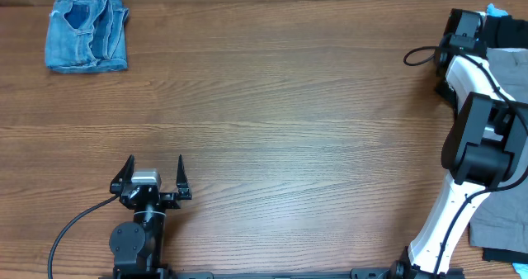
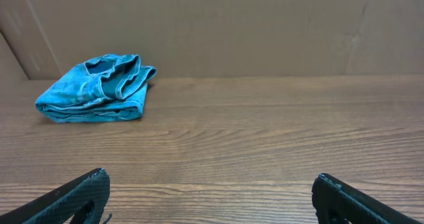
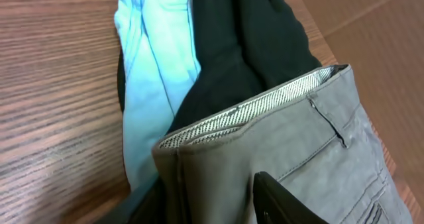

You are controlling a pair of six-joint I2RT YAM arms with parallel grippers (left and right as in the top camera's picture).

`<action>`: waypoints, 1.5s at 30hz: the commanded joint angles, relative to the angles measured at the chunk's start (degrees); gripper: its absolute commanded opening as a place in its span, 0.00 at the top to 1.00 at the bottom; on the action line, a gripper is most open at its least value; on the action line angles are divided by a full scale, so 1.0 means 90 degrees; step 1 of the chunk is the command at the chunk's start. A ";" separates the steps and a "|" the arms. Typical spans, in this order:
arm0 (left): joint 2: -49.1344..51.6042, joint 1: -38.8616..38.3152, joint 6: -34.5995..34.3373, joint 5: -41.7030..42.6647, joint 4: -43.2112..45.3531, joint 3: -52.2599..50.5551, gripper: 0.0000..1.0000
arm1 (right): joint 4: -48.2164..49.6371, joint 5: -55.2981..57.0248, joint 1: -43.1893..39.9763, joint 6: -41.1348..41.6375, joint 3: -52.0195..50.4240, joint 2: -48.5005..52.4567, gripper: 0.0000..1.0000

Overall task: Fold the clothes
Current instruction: 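Reach the right gripper to the clothes stack and grasp the grey shorts, then pull the grey shorts left with the right gripper and lay them flat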

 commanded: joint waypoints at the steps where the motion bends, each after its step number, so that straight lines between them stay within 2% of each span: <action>1: -0.0068 -0.0053 0.0100 0.0092 0.0000 -0.0027 0.00 | -0.0121 -0.0010 0.0022 0.0100 0.0197 0.0041 0.59; 4: -0.0068 -0.0053 0.0100 0.0092 0.0000 -0.0027 0.00 | -0.0221 -0.0051 0.0022 0.0102 0.0197 0.0041 0.69; 9: -0.0068 -0.0053 0.0100 0.0092 0.0000 -0.0027 0.00 | -0.0267 0.0214 0.0032 0.0364 0.0199 0.0005 0.96; 14: -0.0068 -0.0053 0.0100 0.0092 0.0000 -0.0027 0.00 | -0.0260 0.0406 0.0063 0.0750 0.0199 -0.0355 0.96; 23: -0.0068 -0.0053 0.0100 0.0092 0.0000 -0.0027 0.00 | -0.0216 0.0736 0.0095 0.0687 0.0199 -0.1603 0.96; 28: -0.0068 -0.0053 0.0102 0.0092 0.0000 -0.0027 0.00 | -0.0131 0.0690 0.0427 0.0685 0.0199 -0.2113 0.96; 34: -0.0068 -0.0053 0.0100 0.0092 0.0000 -0.0027 0.00 | 0.0087 0.0182 0.1549 0.0381 0.0199 -0.2302 0.96; 36: -0.0068 -0.0053 0.0100 0.0092 0.0000 -0.0027 0.00 | 0.0100 -0.0794 0.2273 0.0459 0.0199 -0.2295 0.96; 45: -0.0068 -0.0053 0.0100 0.0092 0.0000 -0.0027 0.00 | 0.0294 -0.3055 0.4354 0.2268 0.0197 -0.2118 0.96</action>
